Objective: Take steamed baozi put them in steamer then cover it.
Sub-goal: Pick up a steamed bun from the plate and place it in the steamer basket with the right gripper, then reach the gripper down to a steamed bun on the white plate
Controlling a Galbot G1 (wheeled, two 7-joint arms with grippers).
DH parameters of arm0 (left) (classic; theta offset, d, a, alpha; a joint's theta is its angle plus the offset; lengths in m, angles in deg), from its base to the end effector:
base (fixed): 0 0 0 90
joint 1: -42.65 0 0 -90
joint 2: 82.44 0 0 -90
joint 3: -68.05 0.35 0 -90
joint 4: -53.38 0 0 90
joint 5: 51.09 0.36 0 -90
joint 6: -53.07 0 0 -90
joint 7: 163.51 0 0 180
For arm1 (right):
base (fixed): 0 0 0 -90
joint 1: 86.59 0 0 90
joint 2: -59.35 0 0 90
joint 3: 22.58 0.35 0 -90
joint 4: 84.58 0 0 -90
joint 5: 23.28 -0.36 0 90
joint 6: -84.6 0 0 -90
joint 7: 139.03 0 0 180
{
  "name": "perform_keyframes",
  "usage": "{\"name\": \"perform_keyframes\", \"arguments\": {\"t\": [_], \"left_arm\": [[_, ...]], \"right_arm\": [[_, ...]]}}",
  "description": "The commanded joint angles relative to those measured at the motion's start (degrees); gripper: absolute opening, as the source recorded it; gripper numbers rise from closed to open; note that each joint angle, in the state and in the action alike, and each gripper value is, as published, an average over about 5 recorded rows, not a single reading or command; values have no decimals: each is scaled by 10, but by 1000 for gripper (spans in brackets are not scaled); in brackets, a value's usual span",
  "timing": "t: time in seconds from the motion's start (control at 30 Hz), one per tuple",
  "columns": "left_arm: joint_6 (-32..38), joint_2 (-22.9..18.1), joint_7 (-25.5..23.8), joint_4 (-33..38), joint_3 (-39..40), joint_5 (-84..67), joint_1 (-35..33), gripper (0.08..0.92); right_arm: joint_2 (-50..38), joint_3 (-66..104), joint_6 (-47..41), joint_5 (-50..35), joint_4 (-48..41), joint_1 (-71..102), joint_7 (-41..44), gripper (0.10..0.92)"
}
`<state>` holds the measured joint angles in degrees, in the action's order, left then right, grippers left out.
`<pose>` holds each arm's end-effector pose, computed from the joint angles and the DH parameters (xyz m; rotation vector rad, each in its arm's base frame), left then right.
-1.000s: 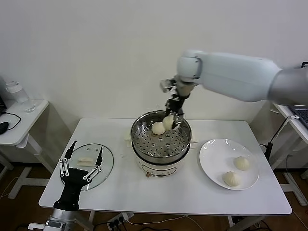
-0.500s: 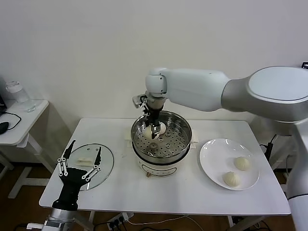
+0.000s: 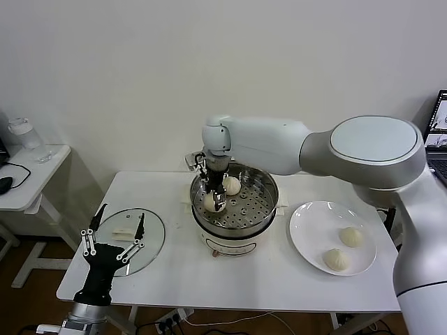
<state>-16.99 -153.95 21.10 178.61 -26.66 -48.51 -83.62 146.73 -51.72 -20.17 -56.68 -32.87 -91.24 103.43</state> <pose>0.1610 0.0680 -0.2760 0.1458 2.7496 0.4419 0.5930 0.2203 -0.0898 1.5877 -1.1060 1.5540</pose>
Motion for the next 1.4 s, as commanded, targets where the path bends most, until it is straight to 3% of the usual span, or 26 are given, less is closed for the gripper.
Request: {"name": "perform_keyframes", "arguments": {"t": [0.03, 0.23, 0.5, 0.8, 1.1, 1.4], "left_arm": [[-1, 0, 0, 0, 0, 0, 0, 823], [-2, 1, 1, 1, 2, 0, 0, 823], [-4, 5, 1, 2, 8, 0, 3, 823], [-6, 6, 1, 4, 10, 3, 4, 823], [-3, 2, 0, 6, 5, 6, -3, 823], [-1, -7, 1, -7, 2, 16, -3, 823]], "right_arm": [[3, 4, 0, 8, -1, 13, -5, 807], [-64, 34, -1, 19, 76, -27, 0, 822], [-273, 74, 31, 59, 179, -121, 65, 823], [-477, 57, 89, 119, 186, -136, 129, 823], [-557, 57, 118, 187, 187, -11, 107, 823], [-560, 121, 118, 216, 191, 132, 52, 823]]}}
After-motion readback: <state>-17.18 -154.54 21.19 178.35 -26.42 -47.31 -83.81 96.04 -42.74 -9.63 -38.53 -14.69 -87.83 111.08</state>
